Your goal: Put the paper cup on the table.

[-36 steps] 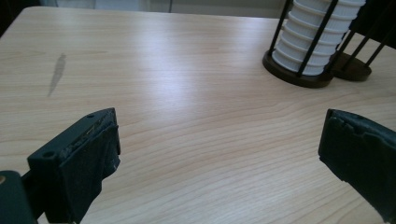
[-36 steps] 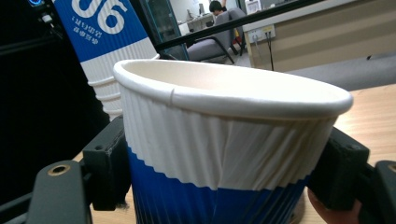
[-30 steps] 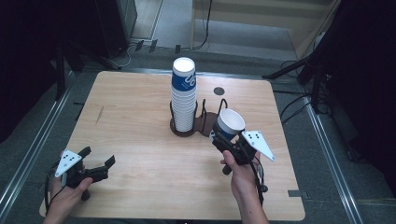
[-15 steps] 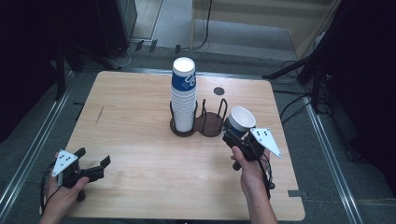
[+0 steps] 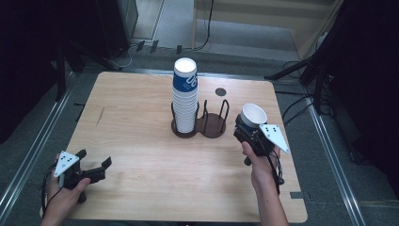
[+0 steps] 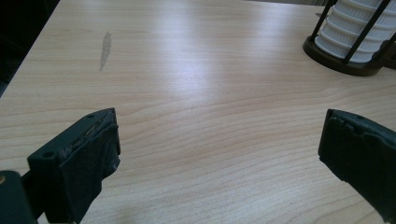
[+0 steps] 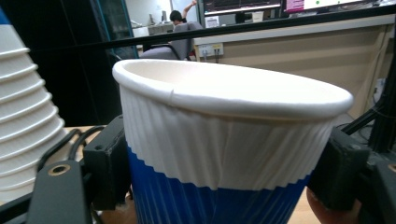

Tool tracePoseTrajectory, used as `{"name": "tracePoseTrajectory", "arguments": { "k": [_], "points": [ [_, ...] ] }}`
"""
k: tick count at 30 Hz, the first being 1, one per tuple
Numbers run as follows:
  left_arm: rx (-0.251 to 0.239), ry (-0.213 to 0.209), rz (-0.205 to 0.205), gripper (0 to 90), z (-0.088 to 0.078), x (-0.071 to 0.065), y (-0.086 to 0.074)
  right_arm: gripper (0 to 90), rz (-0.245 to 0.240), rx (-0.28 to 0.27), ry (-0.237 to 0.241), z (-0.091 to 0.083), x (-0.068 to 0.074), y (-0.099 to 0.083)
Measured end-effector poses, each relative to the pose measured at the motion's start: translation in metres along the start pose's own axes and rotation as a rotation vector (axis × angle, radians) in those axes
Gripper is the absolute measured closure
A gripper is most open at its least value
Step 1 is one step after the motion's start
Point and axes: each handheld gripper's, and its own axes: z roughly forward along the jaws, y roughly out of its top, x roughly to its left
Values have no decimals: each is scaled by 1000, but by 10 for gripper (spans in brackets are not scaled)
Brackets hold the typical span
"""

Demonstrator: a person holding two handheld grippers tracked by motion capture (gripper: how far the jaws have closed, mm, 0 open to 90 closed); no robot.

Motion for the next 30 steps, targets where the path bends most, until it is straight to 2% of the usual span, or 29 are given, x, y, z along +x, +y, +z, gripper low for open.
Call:
{"name": "tracePoseTrajectory", "arguments": {
  "k": [2, 5, 15, 21, 24, 27, 30],
  "points": [
    [3, 2, 3, 0, 0, 0, 0, 213, -1, -6, -3, 2, -3, 0],
    [2, 4, -1, 0, 0, 0, 0, 213, -29, -8, -20, 7, -9, -2],
    [7, 1, -7, 0, 0, 0, 0, 213, -68, 21, -58, 23, -26, -11],
    [10, 1, -9, 0, 1, 0, 0, 213, -78, 24, -64, 34, -30, -18],
    [10, 1, -9, 0, 1, 0, 0, 213, -102, 23, -72, 40, -30, -23],
    [10, -1, -12, 0, 1, 1, 0, 213, -98, 18, -64, 43, -31, -27],
    [10, -1, -14, 0, 1, 1, 0, 214, -95, 23, -95, 49, -34, -31]
  ]
}}
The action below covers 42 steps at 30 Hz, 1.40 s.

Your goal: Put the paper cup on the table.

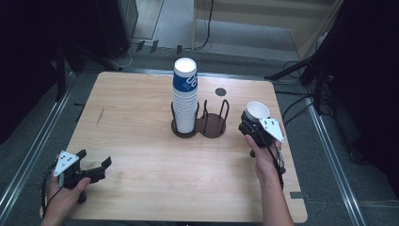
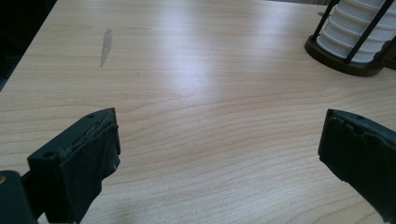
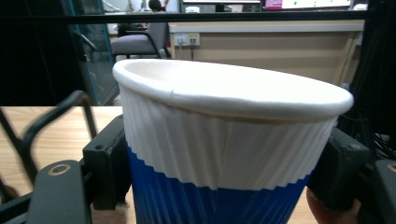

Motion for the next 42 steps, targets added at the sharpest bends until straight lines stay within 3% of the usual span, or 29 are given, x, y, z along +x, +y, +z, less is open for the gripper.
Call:
{"name": "tracePoseTrajectory", "arguments": {
  "k": [7, 21, 27, 38, 42],
  "points": [
    [2, -1, 2, 0, 0, 0, 0, 215, -1, 6, -3, 9, -4, -8],
    [-4, -4, -2, 0, -1, 1, 0, 208, 26, 109, -13, 22, -12, -21],
    [-5, -4, -3, 0, -1, 1, 0, 209, -7, 142, -9, 25, -10, -25],
    [-8, -3, -1, 0, -1, 1, 0, 205, -14, 213, -10, 30, -9, -31],
    [-9, -3, -2, 0, -1, 1, -1, 205, -23, 211, -10, 29, -7, -31]
  ]
}}
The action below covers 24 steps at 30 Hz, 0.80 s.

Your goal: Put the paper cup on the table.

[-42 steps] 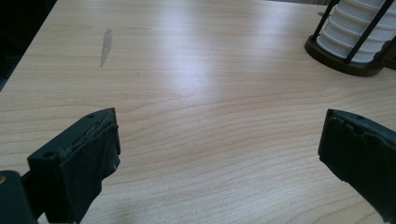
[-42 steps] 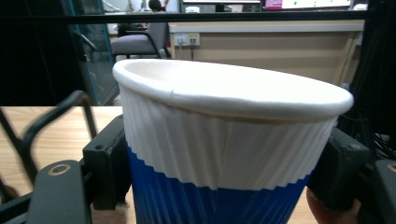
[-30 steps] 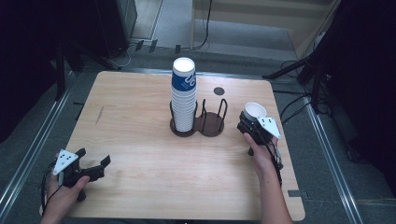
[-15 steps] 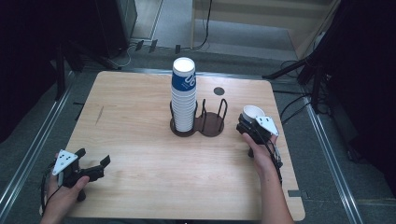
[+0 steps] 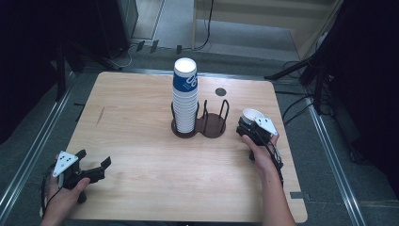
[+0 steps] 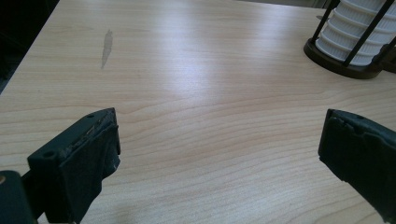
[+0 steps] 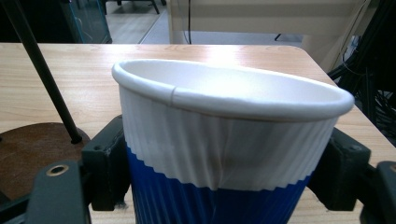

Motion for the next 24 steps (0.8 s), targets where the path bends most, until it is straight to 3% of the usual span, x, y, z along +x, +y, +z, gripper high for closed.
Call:
{"name": "tracePoseTrajectory", "arguments": {
  "k": [7, 17, 24],
  "points": [
    [0, 1, 3, 0, 0, 0, 0, 197, -28, 9, 16, -3, 3, -1],
    [3, 2, 4, 0, -1, 0, 0, 190, -16, 16, 10, -8, 0, -4],
    [3, 3, 6, 0, -1, -1, 0, 193, -54, 32, 1, -11, 0, -10]
  ]
}}
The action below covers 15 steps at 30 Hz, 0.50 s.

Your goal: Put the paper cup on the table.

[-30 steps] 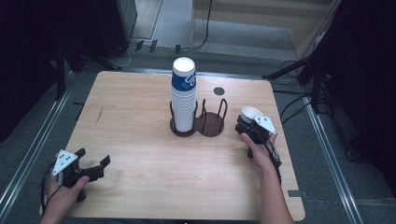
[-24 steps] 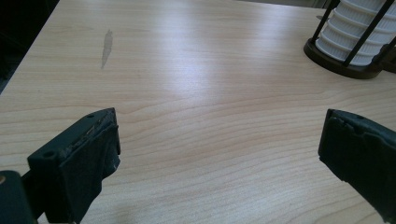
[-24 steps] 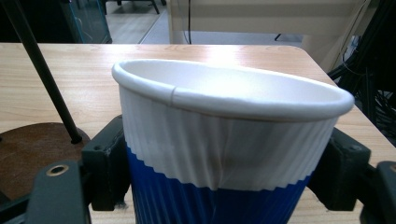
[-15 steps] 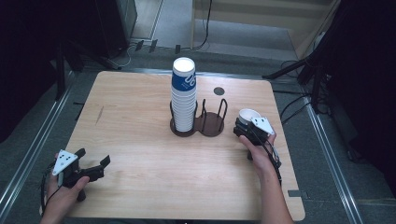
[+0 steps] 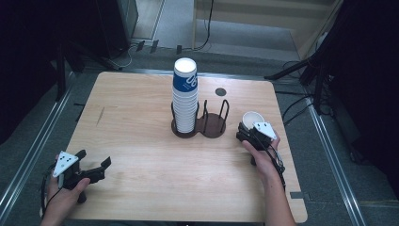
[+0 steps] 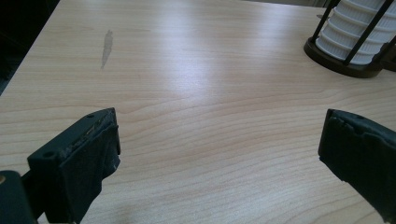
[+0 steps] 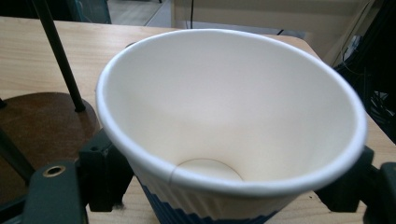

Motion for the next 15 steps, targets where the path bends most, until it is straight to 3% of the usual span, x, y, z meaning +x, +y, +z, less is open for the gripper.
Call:
{"name": "tracePoseTrajectory", "arguments": {
  "k": [5, 15],
  "points": [
    [-1, 0, 0, 0, 0, 0, 0, 186, -1, 2, 5, -1, -1, -2],
    [-2, 0, 0, 0, 0, 0, 0, 0, 41, 17, 73, -4, -4, 3]
  ]
}}
